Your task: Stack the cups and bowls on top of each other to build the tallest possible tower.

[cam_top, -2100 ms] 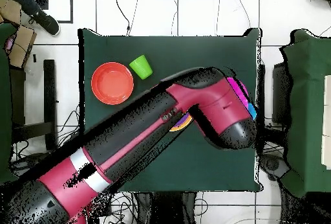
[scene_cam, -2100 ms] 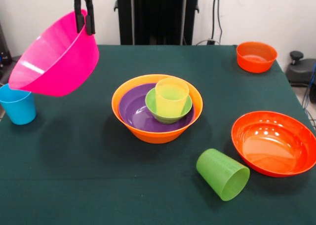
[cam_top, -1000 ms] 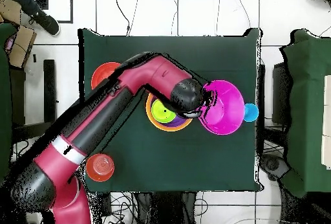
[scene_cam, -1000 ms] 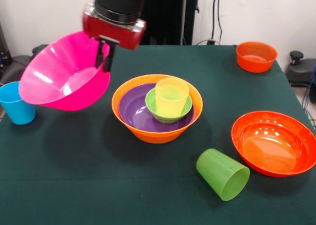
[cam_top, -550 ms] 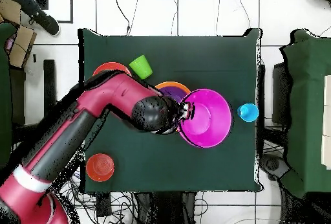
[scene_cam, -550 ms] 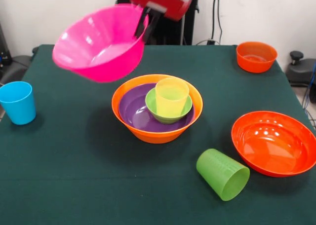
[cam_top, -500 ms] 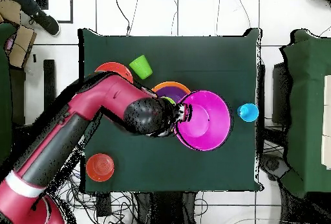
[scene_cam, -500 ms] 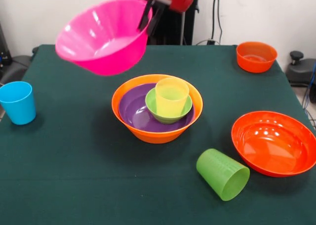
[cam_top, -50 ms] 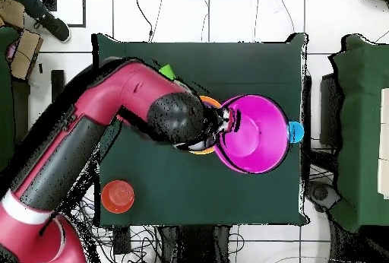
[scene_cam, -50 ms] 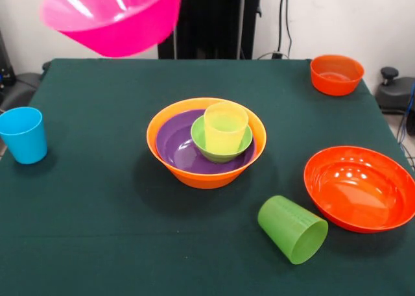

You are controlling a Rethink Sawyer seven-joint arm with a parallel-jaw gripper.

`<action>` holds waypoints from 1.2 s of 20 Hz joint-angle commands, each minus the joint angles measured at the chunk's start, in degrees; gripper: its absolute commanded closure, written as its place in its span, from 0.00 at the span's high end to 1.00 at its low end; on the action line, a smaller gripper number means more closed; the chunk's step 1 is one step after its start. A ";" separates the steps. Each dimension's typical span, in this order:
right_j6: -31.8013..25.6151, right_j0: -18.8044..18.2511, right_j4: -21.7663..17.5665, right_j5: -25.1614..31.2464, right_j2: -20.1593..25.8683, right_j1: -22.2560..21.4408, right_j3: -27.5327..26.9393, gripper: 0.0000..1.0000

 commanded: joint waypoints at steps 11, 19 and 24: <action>20.80 -15.67 30.95 -13.41 -34.91 11.50 -14.13 0.00; 21.83 -18.39 37.10 -18.34 -44.46 12.19 -13.52 0.00; 23.12 -19.08 39.67 -20.70 -47.23 12.78 -12.21 0.00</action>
